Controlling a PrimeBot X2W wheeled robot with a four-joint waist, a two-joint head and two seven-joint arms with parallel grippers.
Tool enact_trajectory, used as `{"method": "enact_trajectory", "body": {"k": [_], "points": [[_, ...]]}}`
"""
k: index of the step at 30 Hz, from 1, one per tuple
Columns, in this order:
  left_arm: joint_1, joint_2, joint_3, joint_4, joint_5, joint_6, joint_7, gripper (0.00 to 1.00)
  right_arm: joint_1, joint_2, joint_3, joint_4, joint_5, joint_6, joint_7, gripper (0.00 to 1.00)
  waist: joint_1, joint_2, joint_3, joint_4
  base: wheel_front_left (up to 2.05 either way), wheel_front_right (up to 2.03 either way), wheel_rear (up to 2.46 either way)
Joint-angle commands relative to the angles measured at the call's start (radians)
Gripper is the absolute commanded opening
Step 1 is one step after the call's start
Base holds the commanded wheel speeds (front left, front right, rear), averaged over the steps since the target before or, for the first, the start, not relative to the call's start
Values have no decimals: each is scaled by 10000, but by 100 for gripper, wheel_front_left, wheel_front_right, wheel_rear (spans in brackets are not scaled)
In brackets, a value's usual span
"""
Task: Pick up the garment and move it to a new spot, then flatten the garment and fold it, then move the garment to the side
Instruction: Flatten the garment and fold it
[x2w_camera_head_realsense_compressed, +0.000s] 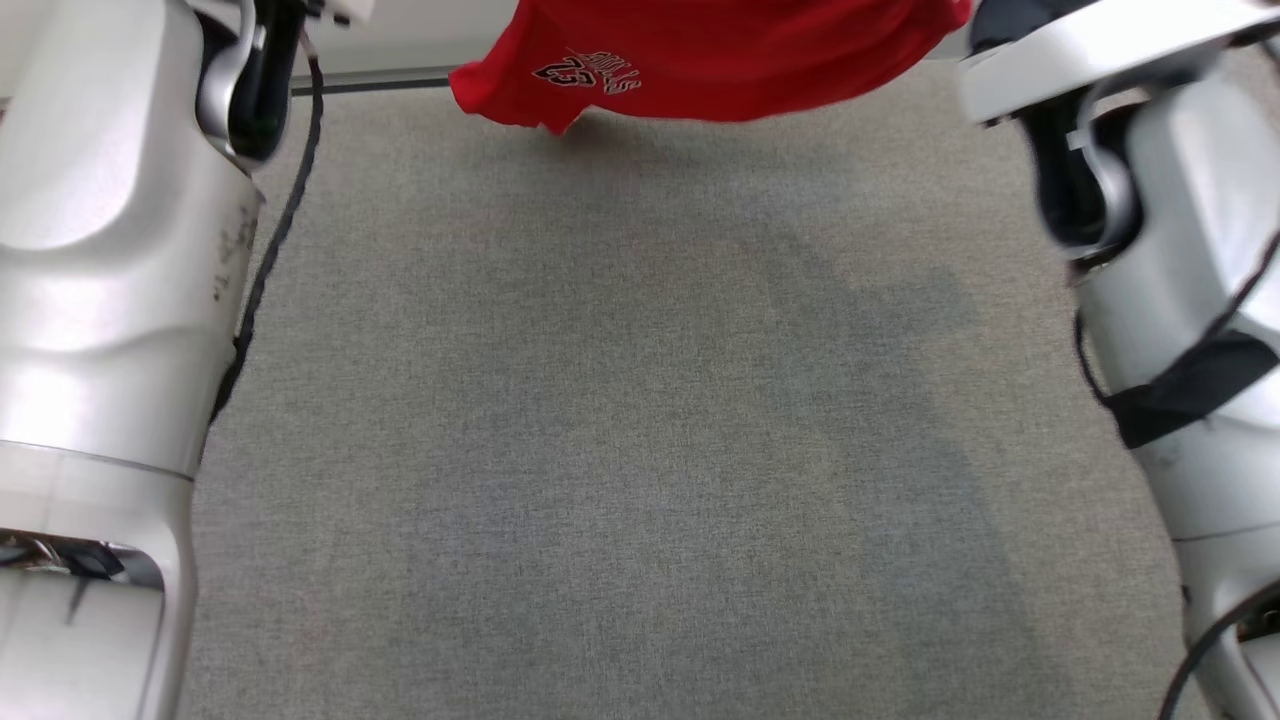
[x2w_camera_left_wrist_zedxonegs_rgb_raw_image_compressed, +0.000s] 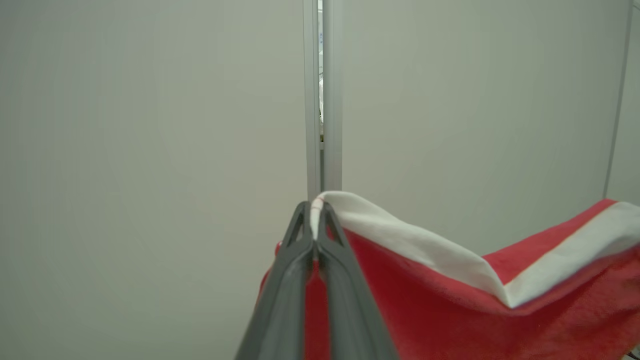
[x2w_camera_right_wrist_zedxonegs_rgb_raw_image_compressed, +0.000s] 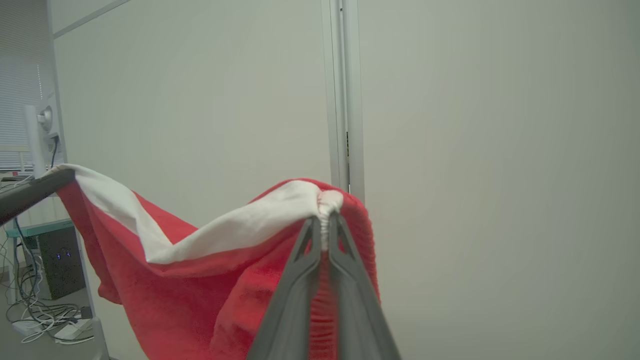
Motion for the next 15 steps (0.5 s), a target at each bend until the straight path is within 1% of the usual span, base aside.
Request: {"method": "enact_trajectory", "body": {"k": [1,4,5,8,11,15], "points": [[93,-48,17,328,-64,-45,-48,0,-125,93,154,413,126,-1,-155,0,0,0,95,11,0,0,0],[576,-258,101,1074,-150,-93,-59,0,-93,377,637,1629,433,-1,-436,0,0,0,356,44,0,0,0],[1056,-441,279,1374,-301,-98,-64,0,180,486,1071,2209,650,-1,-546,0,0,0,510,94,0,0,0],[1951,-649,514,1688,-436,-99,-67,0,782,546,1474,2791,1038,-3,-663,0,0,0,688,143,0,0,0],[2877,-826,626,1712,-632,-111,-70,0,1534,498,1587,2654,1289,-1,-694,0,0,0,865,165,0,0,0],[4119,-931,748,1288,-800,-114,-70,0,3056,378,1234,1702,1252,-1,-687,0,0,0,994,200,0,0,0]]}}
